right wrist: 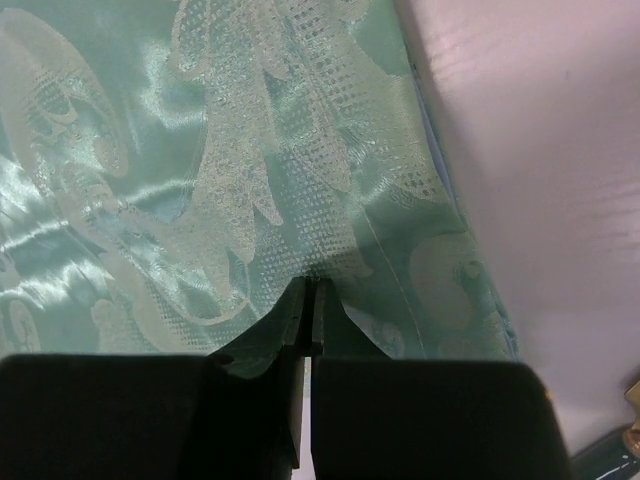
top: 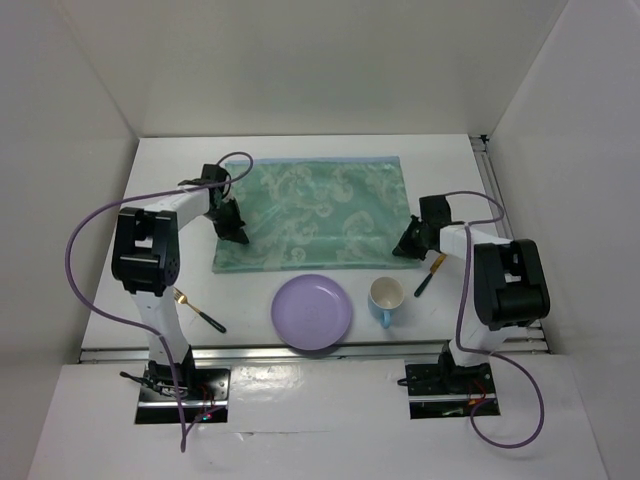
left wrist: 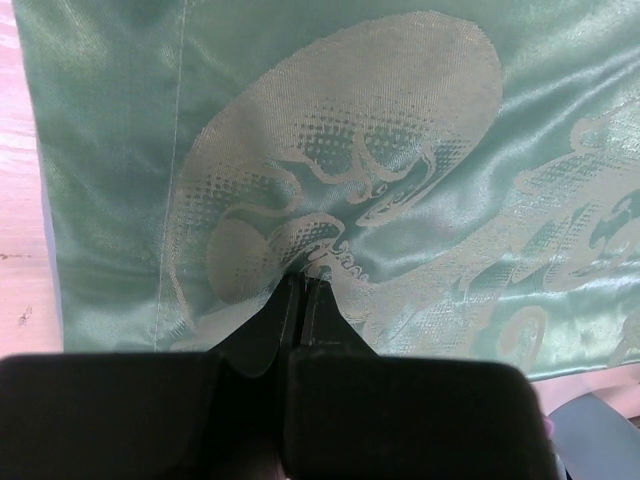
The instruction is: Set the dinner table for one person
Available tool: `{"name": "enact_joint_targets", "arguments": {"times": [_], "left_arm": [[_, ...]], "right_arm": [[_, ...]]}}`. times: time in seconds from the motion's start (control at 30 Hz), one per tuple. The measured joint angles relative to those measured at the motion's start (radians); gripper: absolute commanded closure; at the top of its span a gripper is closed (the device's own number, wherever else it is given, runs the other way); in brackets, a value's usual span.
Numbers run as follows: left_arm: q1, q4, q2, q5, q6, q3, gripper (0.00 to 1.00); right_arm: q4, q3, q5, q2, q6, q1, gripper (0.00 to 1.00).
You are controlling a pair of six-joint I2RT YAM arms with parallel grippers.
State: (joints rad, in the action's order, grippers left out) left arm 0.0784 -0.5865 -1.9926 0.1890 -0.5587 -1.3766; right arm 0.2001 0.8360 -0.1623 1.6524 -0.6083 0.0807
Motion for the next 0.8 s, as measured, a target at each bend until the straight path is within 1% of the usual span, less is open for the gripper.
{"name": "enact_joint_targets", "arguments": {"times": [0.17,0.3,0.33,0.37,0.4,0.43,0.47,0.5,0.57,0.6,0.67,0.7,0.73,0.77,0.8], "left_arm": [[0.000,0.022,0.024,-0.005,0.000,0.037,1.00],[0.000,0.021,0.026,-0.008,0.000,0.039,1.00],[0.000,0.019,0.027,-0.010,0.000,0.039,0.96],[0.000,0.012,0.027,-0.013,0.000,0.036,0.89],[0.000,0.003,0.027,-0.018,0.002,0.033,0.83],[0.000,-0.006,0.029,-0.024,0.002,0.031,0.78],[0.001,-0.019,0.031,-0.032,0.004,0.030,0.66],[0.002,-0.029,0.034,-0.036,0.005,0.030,0.61],[0.002,-0.061,0.054,-0.055,0.006,0.028,0.52],[0.002,-0.076,0.069,-0.064,0.009,0.026,0.40],[0.002,-0.108,0.119,-0.082,0.010,0.015,0.26],[0.002,-0.124,0.150,-0.091,0.010,0.005,0.20],[0.002,-0.134,0.180,-0.100,0.013,-0.007,0.10],[0.002,-0.138,0.215,-0.107,0.016,-0.019,0.07],[0.002,-0.140,0.254,-0.112,0.014,-0.027,0.07]], "right_arm": [[0.008,-0.026,0.038,-0.033,-0.016,0.025,1.00],[0.056,-0.024,0.064,-0.049,-0.019,0.036,1.00],[0.072,-0.023,0.072,-0.053,-0.019,0.040,1.00],[0.096,-0.017,0.080,-0.057,-0.019,0.044,1.00],[0.124,-0.005,0.090,-0.060,-0.019,0.047,1.00],[0.149,0.010,0.101,-0.064,-0.018,0.051,0.87],[0.177,0.030,0.109,-0.072,-0.017,0.053,0.70],[0.211,0.060,0.119,-0.084,-0.016,0.054,0.56],[0.260,0.127,0.134,-0.121,0.002,0.055,0.39],[0.281,0.167,0.140,-0.143,0.011,0.055,0.33],[0.306,0.256,0.151,-0.199,0.031,0.055,0.28],[0.315,0.289,0.154,-0.226,0.041,0.055,0.22],[0.327,0.321,0.158,-0.260,0.049,0.055,0.18],[0.336,0.336,0.159,-0.293,0.056,0.055,0.13],[0.343,0.335,0.159,-0.335,0.063,0.055,0.12]]}}
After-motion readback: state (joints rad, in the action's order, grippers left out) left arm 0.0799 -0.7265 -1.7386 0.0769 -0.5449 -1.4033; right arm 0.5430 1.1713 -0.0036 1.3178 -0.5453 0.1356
